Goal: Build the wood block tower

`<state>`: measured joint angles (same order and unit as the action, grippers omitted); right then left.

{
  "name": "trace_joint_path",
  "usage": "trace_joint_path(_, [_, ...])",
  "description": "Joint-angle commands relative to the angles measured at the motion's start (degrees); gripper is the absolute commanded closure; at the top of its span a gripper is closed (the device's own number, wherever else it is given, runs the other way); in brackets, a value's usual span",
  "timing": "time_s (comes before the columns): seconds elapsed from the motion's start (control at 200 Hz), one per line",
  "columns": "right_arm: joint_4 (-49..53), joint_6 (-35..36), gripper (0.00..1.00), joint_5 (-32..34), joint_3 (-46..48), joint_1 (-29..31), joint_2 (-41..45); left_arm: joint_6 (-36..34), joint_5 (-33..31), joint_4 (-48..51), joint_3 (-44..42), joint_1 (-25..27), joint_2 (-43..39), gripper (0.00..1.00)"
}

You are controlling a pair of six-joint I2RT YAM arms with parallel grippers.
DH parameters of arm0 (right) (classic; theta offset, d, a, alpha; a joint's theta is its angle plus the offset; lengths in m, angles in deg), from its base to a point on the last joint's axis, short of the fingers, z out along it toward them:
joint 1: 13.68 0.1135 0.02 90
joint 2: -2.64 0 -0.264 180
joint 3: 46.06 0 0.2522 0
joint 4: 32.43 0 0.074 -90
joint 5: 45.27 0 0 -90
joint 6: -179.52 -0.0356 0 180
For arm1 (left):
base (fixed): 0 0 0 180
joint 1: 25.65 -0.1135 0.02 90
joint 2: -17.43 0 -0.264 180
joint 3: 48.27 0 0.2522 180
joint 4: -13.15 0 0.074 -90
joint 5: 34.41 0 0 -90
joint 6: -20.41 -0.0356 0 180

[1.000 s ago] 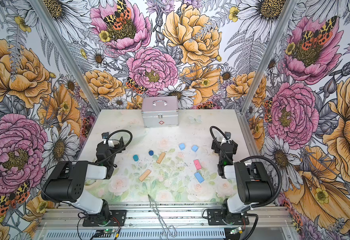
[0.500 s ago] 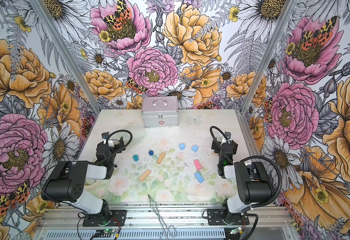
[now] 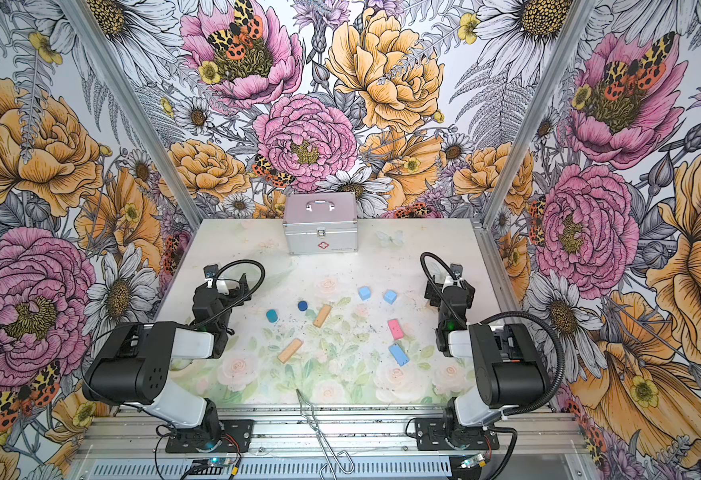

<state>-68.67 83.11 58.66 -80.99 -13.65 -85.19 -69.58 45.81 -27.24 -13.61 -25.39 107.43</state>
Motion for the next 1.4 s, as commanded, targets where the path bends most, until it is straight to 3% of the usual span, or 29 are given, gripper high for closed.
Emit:
trace_joint_path(0.0, [-1.7, -0.2, 0.09, 1.0, -0.1, 0.2, 0.0, -0.1, 0.4, 1.3, 1.1, 0.2, -1.7, 0.01])
trace_joint_path(0.06, [0.8, 0.1, 0.10, 1.2, -1.1, 0.3, 1.2, 0.1, -0.6, 8.2, 3.2, 0.3, -5.2, 0.01])
trace_joint_path(0.165, [20.0, 0.5, 0.18, -0.5, -8.2, 0.3, 9.3, -0.1, -0.6, 20.0, 7.1, 0.6, -12.1, 0.01])
trace_joint_path(0.33, [39.3, -0.5, 0.19, -3.7, -17.1, 1.0, 15.8, 2.8, 3.5, 32.5, 10.2, 2.2, -21.5, 0.03])
trace_joint_path(0.445, [50.2, 0.6, 0.18, -5.0, -22.4, 4.5, 17.4, 4.4, 7.1, 41.1, 12.6, 4.1, -26.1, 0.06])
trace_joint_path(0.59, [59.7, 1.5, 0.14, -5.7, -27.8, 10.7, 17.3, 3.8, 7.1, 47.2, 14.4, 8.2, -30.0, 0.08])
trace_joint_path(0.821, [71.7, 1.9, 0.08, -11.0, -37.7, 19.7, 12.6, 3.5, 7.3, 49.7, 14.3, 12.1, -35.1, 0.09])
trace_joint_path(1.086, [81.1, 5.2, 0.00, -18.7, -47.7, 28.6, 0.3, 5.6, 6.6, 46.2, 11.6, 12.6, -38.4, 0.09])
trace_joint_path(1.396, [84.2, 9.6, 0.00, -20.6, -58.0, 35.6, -14.4, 7.2, 4.3, 47.3, 11.0, 11.9, -39.0, 0.09])
